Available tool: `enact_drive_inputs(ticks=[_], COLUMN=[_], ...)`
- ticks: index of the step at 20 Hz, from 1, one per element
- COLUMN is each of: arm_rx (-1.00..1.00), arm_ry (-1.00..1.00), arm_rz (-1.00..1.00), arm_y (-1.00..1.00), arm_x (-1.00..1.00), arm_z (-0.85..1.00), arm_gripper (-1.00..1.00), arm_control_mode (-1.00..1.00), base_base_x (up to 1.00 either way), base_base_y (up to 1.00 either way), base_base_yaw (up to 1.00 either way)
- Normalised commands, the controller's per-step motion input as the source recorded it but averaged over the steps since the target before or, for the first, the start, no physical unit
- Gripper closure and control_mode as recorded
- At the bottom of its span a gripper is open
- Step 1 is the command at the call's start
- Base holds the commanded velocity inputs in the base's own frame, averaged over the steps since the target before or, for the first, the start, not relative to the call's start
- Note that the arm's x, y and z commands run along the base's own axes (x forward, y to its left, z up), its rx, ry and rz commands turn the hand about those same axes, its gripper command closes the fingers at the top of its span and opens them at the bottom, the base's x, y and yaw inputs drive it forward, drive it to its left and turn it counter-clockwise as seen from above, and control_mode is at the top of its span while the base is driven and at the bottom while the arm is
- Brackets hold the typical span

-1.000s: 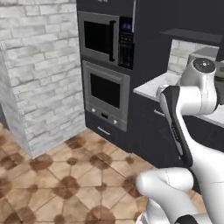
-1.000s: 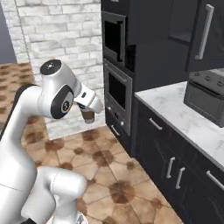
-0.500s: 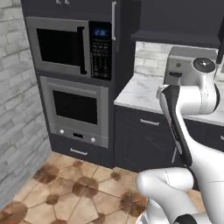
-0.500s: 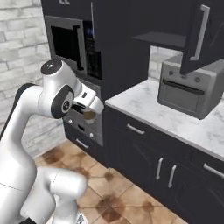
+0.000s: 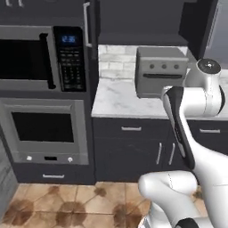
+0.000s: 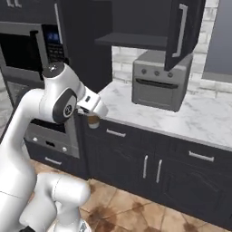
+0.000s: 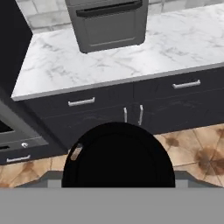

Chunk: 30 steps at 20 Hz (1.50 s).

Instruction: Sort all alcoholic drinks to one cabinet, and non-alcoholic drinks to the other.

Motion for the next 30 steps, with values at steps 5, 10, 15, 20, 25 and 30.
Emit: enact_drive_inputs(ticks=[5,10,15,20,25,30], arm_rx=[0.00,0.00,0.00,0.00,0.00,0.00], arm_ry=[0.00,0.00,0.00,0.00,0.00,0.00], arm_rz=[0.00,0.00,0.00,0.00,0.00,0.00], arm_y=[0.00,0.00,0.00,0.00,0.00,0.00], arm_x=[0.00,0.00,0.00,0.00,0.00,0.00], arm_z=[0.00,0.00,0.00,0.00,0.00,0.00], arm_gripper=[1.00,1.00,1.00,1.00,1.00,1.00], arm_control_mode=[1.00,1.00,1.00,1.00,1.00,1.00], base_base_x=[0.92,1.00,0.70,0.39,0.36,0.47], base_base_y=[0.31,0.36,0.52,0.07,0.00,-0.04], base_base_yaw=[-0.45,-0.33,-0.14,0.07,0.15,0.11])
